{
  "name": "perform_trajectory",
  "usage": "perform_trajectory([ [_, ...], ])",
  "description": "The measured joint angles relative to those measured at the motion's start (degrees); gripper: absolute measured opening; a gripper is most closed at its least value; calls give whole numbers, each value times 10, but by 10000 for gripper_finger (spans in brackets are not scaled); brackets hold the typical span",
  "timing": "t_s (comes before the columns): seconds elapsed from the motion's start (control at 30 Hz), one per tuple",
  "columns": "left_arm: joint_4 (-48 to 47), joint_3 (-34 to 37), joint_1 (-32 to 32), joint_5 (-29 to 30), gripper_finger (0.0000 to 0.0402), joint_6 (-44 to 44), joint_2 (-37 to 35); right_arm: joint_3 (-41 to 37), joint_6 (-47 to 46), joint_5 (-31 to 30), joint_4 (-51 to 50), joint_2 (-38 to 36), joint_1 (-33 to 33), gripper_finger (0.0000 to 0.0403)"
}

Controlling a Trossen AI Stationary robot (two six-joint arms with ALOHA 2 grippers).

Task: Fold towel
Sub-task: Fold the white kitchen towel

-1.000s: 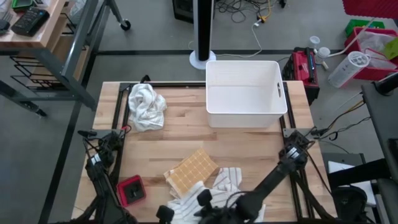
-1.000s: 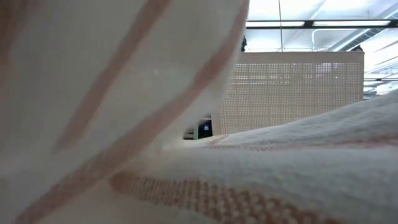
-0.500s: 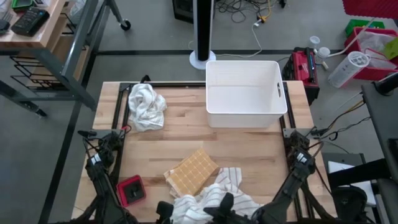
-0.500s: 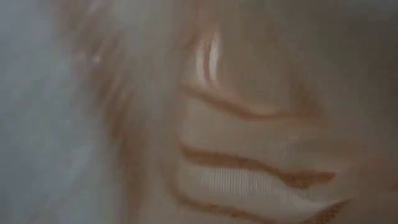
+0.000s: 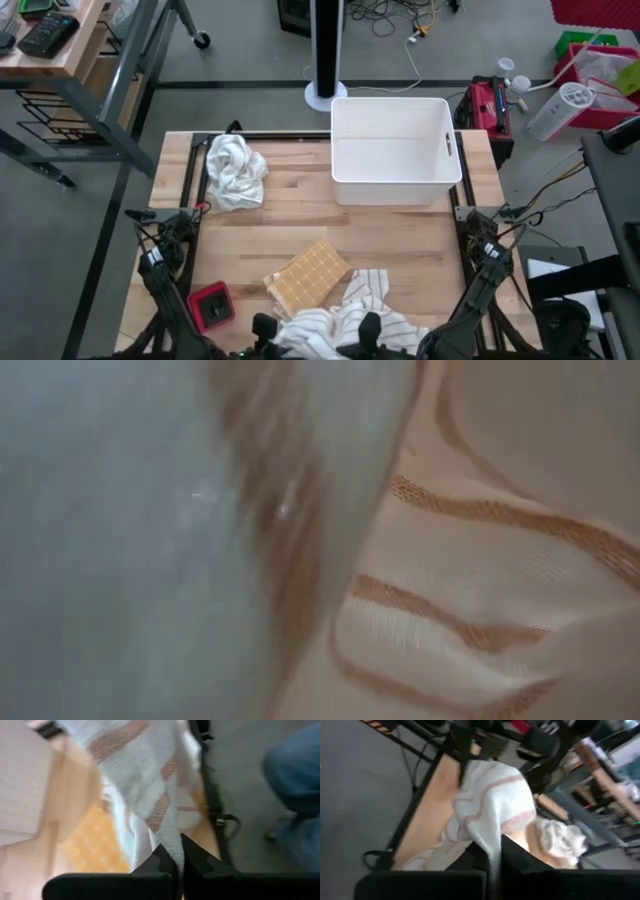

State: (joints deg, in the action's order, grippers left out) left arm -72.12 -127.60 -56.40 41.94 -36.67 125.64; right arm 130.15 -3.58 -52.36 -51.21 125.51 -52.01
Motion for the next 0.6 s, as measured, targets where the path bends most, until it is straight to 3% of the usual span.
perform_trajectory([
  [0.1,0,14,0,15,0,1,0,0,-37,6,-27,0,0,22],
  [0.33,34,47,2,-86,0,15,-1,0,-139,8,-103,1,2,86],
  [0.6,104,120,-1,-132,0,10,-1,-21,-179,14,-95,2,5,170],
])
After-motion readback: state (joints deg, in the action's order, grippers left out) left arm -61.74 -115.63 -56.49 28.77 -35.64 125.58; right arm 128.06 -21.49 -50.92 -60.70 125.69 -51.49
